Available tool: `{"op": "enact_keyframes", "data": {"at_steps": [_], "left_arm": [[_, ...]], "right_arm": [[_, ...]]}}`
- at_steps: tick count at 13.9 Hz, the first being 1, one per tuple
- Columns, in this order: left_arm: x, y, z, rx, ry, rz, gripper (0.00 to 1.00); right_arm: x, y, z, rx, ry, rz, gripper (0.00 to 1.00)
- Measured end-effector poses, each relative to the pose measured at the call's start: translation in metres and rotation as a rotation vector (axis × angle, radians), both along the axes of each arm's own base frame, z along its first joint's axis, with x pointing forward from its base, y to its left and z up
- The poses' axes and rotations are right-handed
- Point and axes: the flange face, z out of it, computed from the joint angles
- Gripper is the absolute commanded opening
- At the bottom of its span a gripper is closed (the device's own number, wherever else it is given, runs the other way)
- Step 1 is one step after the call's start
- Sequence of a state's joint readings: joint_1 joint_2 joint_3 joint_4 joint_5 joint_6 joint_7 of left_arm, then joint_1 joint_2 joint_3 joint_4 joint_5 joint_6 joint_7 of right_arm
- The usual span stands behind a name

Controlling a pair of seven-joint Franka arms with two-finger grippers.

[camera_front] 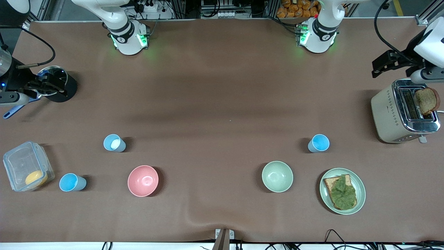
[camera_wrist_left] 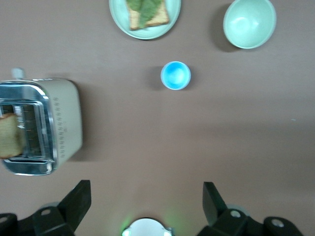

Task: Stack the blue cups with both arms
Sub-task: 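Move the right gripper to one blue cup while the left gripper reaches another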

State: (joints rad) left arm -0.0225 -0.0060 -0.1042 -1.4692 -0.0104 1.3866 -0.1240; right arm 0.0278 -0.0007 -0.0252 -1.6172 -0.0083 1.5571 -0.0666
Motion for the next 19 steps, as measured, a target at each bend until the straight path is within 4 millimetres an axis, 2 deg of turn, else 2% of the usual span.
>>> {"op": "enact_keyframes", "data": {"at_steps": [5,7,12,15,17,19], "left_arm": [[0.003,-0.001,-0.002,-0.047,-0.002,0.001,1.00],[0.010,-0.002,-0.005,-0.051,-0.024,0.001,1.00],[0.034,0.003,-0.028,-0.056,-0.037,0.016,1.00],[0.043,0.006,-0.050,-0.054,0.002,0.026,1.00],[0.054,0.007,-0.075,-0.048,0.045,0.039,1.00],[0.067,0.009,-0.112,-0.024,0.103,0.040,1.00]], "right_arm": [[0.000,0.000,0.000,0.000,0.000,0.000,1.00],[0.000,0.000,0.000,0.000,0.000,0.000,1.00],[0.000,0.002,0.000,0.000,0.001,0.004,1.00],[0.001,0.010,-0.008,0.000,0.022,0.020,1.00],[0.001,0.017,-0.026,-0.002,0.094,0.031,1.00],[0.007,0.025,-0.053,-0.005,0.158,0.043,1.00]]}}
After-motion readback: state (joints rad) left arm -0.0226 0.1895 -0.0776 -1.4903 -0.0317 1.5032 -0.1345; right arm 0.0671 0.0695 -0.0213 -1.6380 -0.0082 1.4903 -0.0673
